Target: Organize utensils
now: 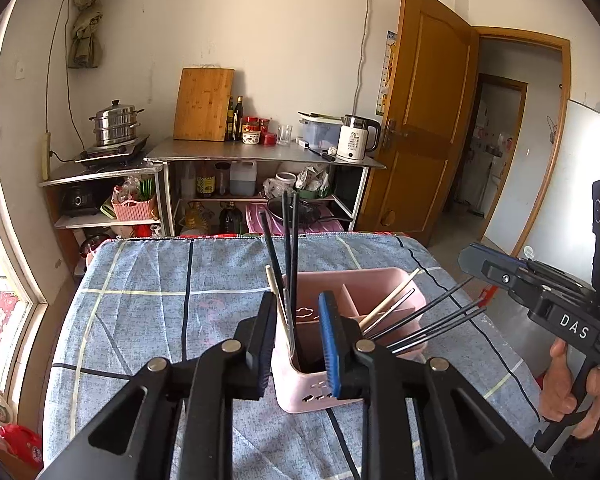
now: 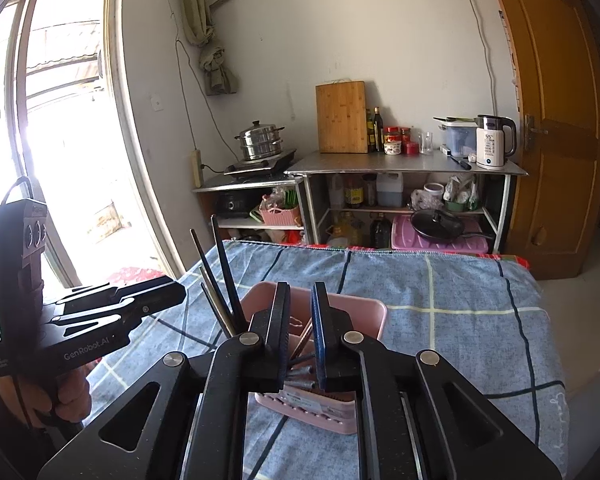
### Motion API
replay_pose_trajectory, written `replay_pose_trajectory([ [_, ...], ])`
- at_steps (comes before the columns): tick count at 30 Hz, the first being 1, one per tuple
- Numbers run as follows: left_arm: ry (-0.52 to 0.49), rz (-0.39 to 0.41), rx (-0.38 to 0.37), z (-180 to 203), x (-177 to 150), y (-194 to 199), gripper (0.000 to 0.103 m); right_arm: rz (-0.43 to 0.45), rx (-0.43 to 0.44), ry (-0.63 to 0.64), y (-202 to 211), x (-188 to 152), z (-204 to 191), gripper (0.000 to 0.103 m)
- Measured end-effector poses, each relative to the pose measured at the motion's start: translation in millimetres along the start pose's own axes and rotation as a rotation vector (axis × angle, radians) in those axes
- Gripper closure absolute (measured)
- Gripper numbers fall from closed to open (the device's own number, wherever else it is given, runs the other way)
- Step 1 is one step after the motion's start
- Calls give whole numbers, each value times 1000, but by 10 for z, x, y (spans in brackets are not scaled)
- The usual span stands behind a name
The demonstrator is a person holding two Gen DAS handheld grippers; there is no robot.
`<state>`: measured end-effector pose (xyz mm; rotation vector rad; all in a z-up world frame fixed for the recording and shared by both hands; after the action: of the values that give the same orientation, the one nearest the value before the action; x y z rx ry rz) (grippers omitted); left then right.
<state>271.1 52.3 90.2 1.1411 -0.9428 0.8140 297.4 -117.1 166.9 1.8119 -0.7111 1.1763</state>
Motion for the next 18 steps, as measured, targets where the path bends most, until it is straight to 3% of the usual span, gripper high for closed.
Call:
replay_pose_trajectory([
  [10, 5, 53, -3, 143, -249, 514, 70, 28, 7, 10, 535, -262, -74, 89],
  [15, 2, 57, 1, 245, -484, 684, 68, 30, 4, 5, 748, -468, -102, 79],
  [18, -5, 49, 3, 325, -669, 774, 65, 34, -10, 17, 874, -614, -129, 78],
])
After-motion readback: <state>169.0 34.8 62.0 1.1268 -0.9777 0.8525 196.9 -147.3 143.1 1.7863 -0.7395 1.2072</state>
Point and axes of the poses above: each gripper's, at about its wrist camera, not at the fingertips, and y roughly against the way its jaws point, z to its right, x to its top, the point moved 7 cm from there along -y, roughly the way its jaws point, and after that the axes turned 9 degrees about z, right-handed, at the moved point
